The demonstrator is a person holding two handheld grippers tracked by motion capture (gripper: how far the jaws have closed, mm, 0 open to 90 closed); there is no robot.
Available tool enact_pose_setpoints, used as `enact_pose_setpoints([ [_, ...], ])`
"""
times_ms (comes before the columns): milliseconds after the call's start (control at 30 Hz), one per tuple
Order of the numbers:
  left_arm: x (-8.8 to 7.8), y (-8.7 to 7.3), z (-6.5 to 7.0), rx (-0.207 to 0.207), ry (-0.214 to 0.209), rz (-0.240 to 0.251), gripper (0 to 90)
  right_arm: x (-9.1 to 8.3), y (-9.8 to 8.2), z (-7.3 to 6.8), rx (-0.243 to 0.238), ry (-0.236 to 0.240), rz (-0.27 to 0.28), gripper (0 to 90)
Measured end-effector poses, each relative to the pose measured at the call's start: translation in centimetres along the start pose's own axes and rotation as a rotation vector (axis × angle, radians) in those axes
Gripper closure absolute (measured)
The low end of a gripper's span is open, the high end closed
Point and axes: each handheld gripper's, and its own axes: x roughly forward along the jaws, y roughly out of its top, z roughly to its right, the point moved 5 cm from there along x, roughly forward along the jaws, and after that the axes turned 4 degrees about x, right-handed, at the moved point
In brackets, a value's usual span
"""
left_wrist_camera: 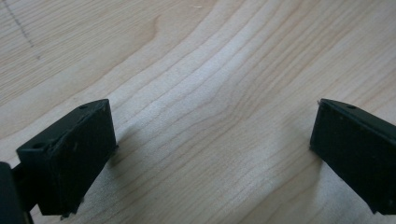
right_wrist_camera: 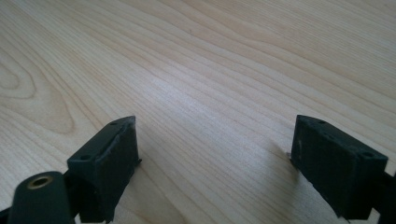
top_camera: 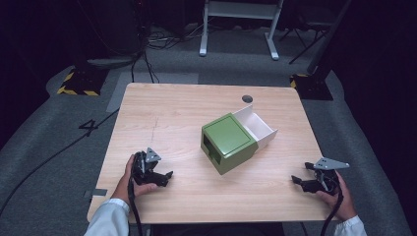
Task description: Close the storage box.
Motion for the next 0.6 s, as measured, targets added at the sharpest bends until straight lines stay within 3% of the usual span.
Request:
enact_pose_setpoints([
  [200, 0.0, 0.0, -0.1, -0.001, -0.021, -0.003, 0.3, 0.0, 0.1, 0.0, 0.0, -0.021, 0.005, 15.5],
  [267, 0.0, 0.0, -0.1, 0.002, -0.025, -0.004, 0.3, 0.0, 0.3, 0.4, 0.007, -0.051, 0.004, 17.9],
  [400, 0.1, 0.0, -0.1, 0.01, -0.028, -0.005, 0.3, -0.3, 0.7, 0.9, 0.05, -0.008, 0.036, 18.4],
  [467, 0.1, 0.0, -0.1, 0.012, -0.029, -0.005, 0.4, -0.4, 1.6, 1.4, 0.079, -0.018, 0.042, 19.9],
  [600, 0.0, 0.0, -0.1, 0.012, -0.028, -0.004, 0.5, -0.7, 4.0, 1.7, 0.044, -0.037, 0.057, 22.7],
])
